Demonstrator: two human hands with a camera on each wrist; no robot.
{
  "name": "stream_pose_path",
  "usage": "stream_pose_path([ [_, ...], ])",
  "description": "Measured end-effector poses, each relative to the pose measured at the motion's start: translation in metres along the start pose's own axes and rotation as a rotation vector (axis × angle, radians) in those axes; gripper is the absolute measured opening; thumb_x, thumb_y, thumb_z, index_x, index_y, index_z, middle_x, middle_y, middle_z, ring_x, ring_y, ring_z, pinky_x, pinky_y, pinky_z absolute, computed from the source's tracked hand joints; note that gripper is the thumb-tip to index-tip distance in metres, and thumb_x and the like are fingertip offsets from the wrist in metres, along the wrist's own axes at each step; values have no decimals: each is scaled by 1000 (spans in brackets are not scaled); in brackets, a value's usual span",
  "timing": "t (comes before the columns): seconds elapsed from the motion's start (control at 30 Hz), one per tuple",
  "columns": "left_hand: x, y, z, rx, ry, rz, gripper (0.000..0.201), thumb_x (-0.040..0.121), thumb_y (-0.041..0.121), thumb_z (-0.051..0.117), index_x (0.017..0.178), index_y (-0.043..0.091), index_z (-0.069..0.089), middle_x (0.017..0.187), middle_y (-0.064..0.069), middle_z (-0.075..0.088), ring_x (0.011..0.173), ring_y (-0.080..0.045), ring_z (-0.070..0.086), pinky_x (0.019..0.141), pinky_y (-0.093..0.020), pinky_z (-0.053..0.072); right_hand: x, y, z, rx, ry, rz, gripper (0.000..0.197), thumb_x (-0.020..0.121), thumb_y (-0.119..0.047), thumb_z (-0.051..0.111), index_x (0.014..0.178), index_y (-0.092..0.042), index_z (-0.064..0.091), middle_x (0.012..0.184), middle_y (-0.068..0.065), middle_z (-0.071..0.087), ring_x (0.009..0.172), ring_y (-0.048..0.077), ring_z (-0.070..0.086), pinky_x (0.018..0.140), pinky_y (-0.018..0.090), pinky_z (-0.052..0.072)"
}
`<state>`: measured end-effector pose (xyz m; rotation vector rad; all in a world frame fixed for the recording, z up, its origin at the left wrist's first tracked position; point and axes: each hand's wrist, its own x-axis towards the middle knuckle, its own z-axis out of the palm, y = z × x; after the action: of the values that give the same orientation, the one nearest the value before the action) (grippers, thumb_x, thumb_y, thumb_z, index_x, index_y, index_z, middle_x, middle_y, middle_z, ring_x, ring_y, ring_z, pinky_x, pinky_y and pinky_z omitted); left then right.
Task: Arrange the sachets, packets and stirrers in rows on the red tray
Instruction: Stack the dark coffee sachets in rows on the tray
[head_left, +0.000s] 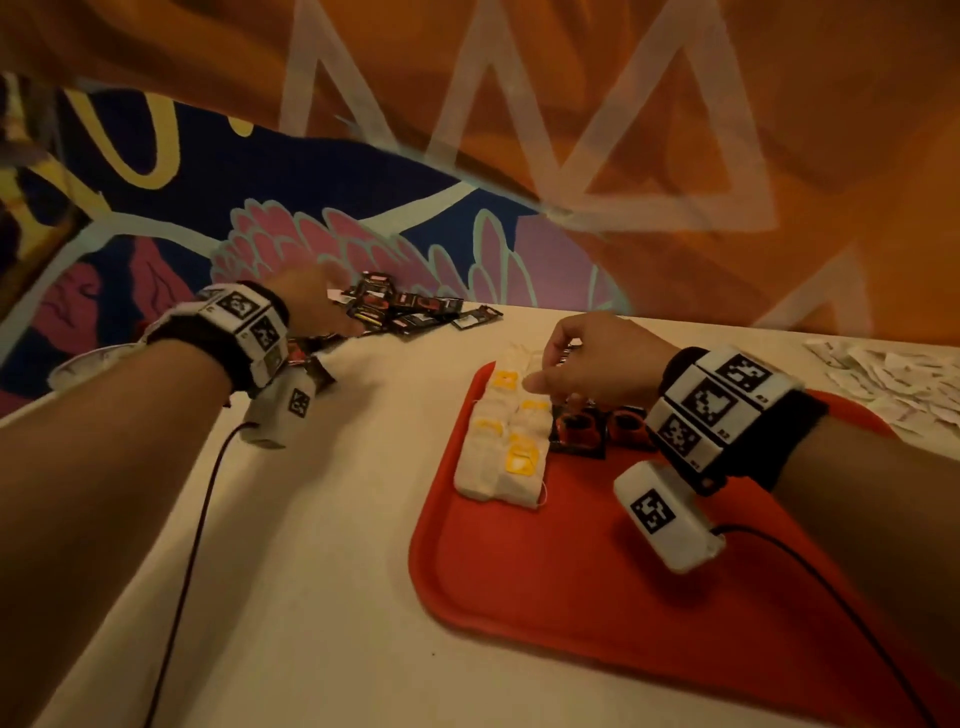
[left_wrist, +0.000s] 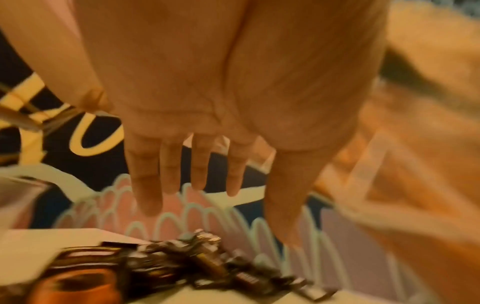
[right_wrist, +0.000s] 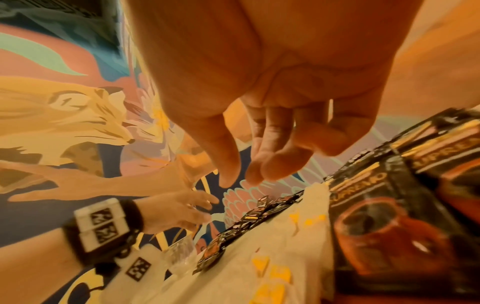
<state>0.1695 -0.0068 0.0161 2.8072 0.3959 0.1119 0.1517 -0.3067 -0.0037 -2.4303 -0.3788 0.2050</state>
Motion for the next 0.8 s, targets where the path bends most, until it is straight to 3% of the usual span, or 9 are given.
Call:
stream_pose_path([
  [0.1,24,-25,14,345,-186,-62,88,79,48,79,151,25,35,149,-11,42,134,-33,44,111,-45,38,8,-9,3,-27,-51,-43,29,80,-41,79,93,-22,62,68,-8,73,57,3,66,55,21,47],
  [0.17,36,-33,23,451,-240,-59,100,77,52,79,156,28,23,155,-12,35,137,-34,40,113,-45,37,12,-14,5,-35,-85,-62,29,80,-42,79,94,-23,61,71,-8,74,58,2,66,58,22,50],
  [0.3,65,-52,31,615,-303,-13,109,72,67,74,157,33,16,152,-7,45,128,-30,52,107,-42,44,16,-14,7,-26,-133,-79,29,79,-42,79,94,-24,61,70,-8,74,55,1,65,60,24,49],
  [0.4,67,-52,31,609,-335,-18,90,87,57,66,157,25,20,153,-9,43,133,-30,48,108,-37,40,18,-11,10,-31,-151,-75,29,79,-42,79,95,-24,62,71,-8,74,60,4,66,61,25,48],
  [0.57,50,-51,33,581,-313,111,69,89,34,71,150,30,39,152,-3,44,134,-26,46,109,-39,39,18,-11,14,-25,-157,-64,30,79,-42,79,95,-23,63,70,-7,73,61,5,67,60,27,48],
  [0.7,16,-48,36,541,-318,174,60,89,29,73,143,30,47,145,-4,50,128,-26,50,106,-41,45,11,-27,23,5,-175,-74,29,81,-39,79,96,-20,64,71,-4,73,59,6,64,51,24,45],
  [0.8,-14,-47,38,503,-344,204,54,91,28,69,141,30,48,140,-4,53,123,-26,53,103,-41,47,0,-41,30,-15,-193,-101,28,82,-39,77,97,-20,64,72,-4,72,58,5,64,51,23,46],
])
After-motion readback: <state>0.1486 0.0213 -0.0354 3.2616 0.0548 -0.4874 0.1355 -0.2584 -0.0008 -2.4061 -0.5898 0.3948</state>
